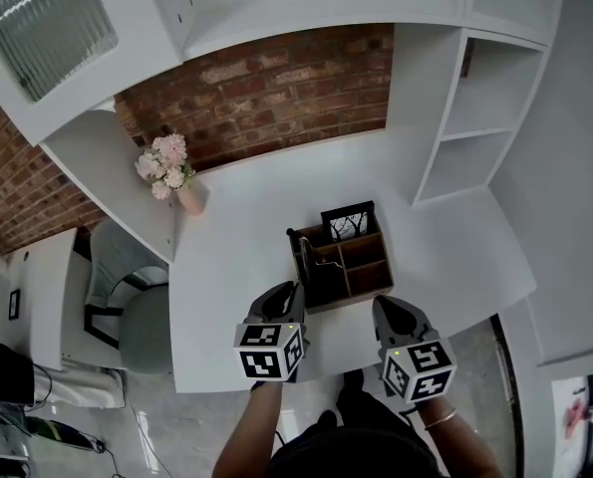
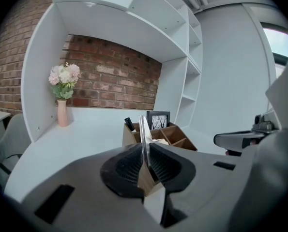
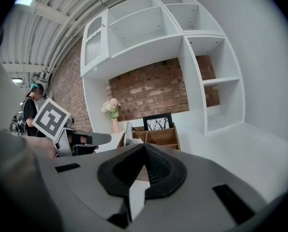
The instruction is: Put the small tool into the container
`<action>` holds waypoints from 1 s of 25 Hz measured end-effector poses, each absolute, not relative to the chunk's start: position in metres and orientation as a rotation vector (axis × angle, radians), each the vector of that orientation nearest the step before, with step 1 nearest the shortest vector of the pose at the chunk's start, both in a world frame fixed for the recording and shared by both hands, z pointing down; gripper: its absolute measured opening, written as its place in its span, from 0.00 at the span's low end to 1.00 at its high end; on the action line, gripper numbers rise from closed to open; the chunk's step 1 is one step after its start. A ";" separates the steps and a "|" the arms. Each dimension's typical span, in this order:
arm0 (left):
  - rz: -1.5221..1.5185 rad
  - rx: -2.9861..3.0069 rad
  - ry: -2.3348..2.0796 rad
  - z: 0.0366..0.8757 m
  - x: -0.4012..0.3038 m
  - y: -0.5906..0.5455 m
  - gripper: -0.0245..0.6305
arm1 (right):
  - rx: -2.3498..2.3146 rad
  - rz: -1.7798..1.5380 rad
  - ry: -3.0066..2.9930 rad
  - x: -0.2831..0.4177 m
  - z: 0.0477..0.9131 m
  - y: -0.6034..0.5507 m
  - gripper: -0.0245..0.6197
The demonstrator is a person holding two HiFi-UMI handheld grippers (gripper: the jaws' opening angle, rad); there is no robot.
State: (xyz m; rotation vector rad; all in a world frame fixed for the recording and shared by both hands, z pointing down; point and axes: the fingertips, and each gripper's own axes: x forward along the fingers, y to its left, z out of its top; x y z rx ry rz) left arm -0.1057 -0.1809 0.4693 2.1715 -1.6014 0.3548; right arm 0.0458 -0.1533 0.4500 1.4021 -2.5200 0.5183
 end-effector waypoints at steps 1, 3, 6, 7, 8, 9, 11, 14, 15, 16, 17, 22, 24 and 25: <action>0.354 2.168 -1.606 0.470 -0.107 -0.176 0.11 | 1.404 0.516 -2.521 0.046 0.449 -0.152 0.05; 0.349 2.165 -1.614 0.470 -0.109 -0.165 0.10 | 1.410 0.514 -2.524 0.047 0.447 -0.148 0.04; 0.343 2.172 -1.620 0.467 -0.112 -0.149 0.08 | 1.412 0.505 -2.532 0.045 0.444 -0.139 0.04; 0.340 2.177 -1.620 0.466 -0.112 -0.144 0.08 | 1.413 0.499 -2.535 0.044 0.442 -0.137 0.04; 0.336 2.183 -1.619 0.464 -0.112 -0.140 0.07 | 1.415 0.493 -2.538 0.044 0.441 -0.135 0.05; 0.330 2.188 -1.618 0.462 -0.112 -0.136 0.07 | 1.418 0.488 -2.540 0.044 0.439 -0.133 0.05; 0.320 2.197 -1.621 0.459 -0.112 -0.127 0.05 | 1.422 0.481 -2.548 0.043 0.436 -0.129 0.04; 0.314 2.207 -1.617 0.458 -0.110 -0.118 0.05 | 1.425 0.468 -2.560 0.043 0.432 -0.122 0.05; 0.313 2.209 -1.614 0.457 -0.109 -0.115 0.05 | 1.428 0.465 -2.563 0.043 0.431 -0.120 0.05; 0.312 2.211 -1.611 0.457 -0.109 -0.112 0.05 | 1.432 0.463 -2.566 0.043 0.430 -0.119 0.04; 0.311 2.214 -1.608 0.456 -0.109 -0.109 0.05 | 1.434 0.463 -2.570 0.044 0.428 -0.117 0.04; 0.307 2.223 -1.599 0.456 -0.109 -0.099 0.05 | 1.426 0.455 -2.585 0.043 0.426 -0.112 0.04; 0.302 2.220 -1.604 0.455 -0.111 -0.097 0.05 | 1.426 0.454 -2.580 0.044 0.427 -0.111 0.04; 0.299 2.218 -1.607 0.455 -0.112 -0.097 0.05 | 1.427 0.453 -2.574 0.044 0.428 -0.110 0.04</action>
